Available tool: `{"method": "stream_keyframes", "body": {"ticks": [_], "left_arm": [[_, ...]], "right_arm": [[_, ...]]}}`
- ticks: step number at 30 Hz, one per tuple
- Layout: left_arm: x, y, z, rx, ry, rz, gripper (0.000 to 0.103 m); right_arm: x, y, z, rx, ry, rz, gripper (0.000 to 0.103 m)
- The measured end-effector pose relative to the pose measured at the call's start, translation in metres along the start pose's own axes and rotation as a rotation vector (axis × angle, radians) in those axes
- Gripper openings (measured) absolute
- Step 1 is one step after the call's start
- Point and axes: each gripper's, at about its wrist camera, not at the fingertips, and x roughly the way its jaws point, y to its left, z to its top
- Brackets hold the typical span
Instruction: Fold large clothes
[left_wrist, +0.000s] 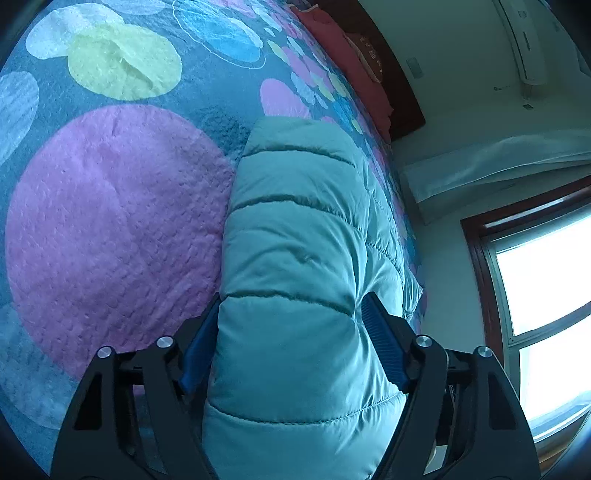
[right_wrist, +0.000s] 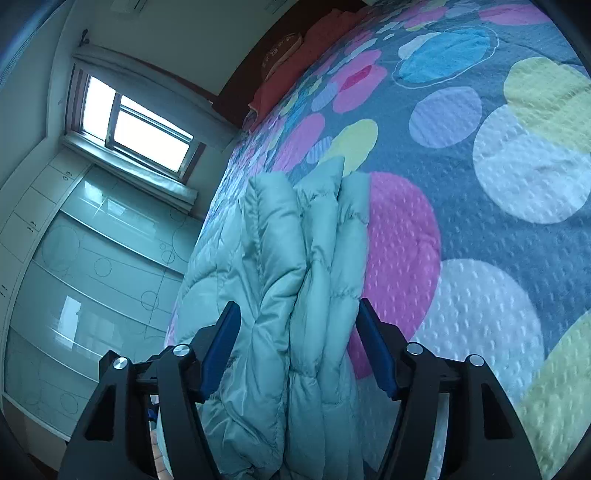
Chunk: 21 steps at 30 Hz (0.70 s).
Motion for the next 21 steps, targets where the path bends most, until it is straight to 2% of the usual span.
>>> {"method": "stream_keyframes", "body": {"ticks": [7, 12, 16, 19, 21], "left_arm": [[0.022, 0.002, 0.032, -0.035, 0.037, 0.003, 0.077], [0.039, 0.002, 0.046, -0.016, 0.067, 0.035, 0.074], [0.047, -0.001, 0.048, 0.0, 0.075, 0.047, 0.07], [0.053, -0.003, 0.048, 0.023, 0.075, 0.06, 0.068], [0.056, -0.003, 0.048, 0.043, 0.074, 0.068, 0.068]], "right_arm": [[0.018, -0.012, 0.033, 0.078, 0.024, 0.021, 0.065], [0.04, -0.024, 0.046, 0.185, 0.023, 0.078, 0.065], [0.04, -0.034, 0.043, 0.204, 0.014, 0.075, 0.041], [0.038, -0.036, 0.038, 0.197, 0.012, 0.068, 0.031], [0.035, -0.038, 0.035, 0.196, 0.006, 0.063, 0.029]]}}
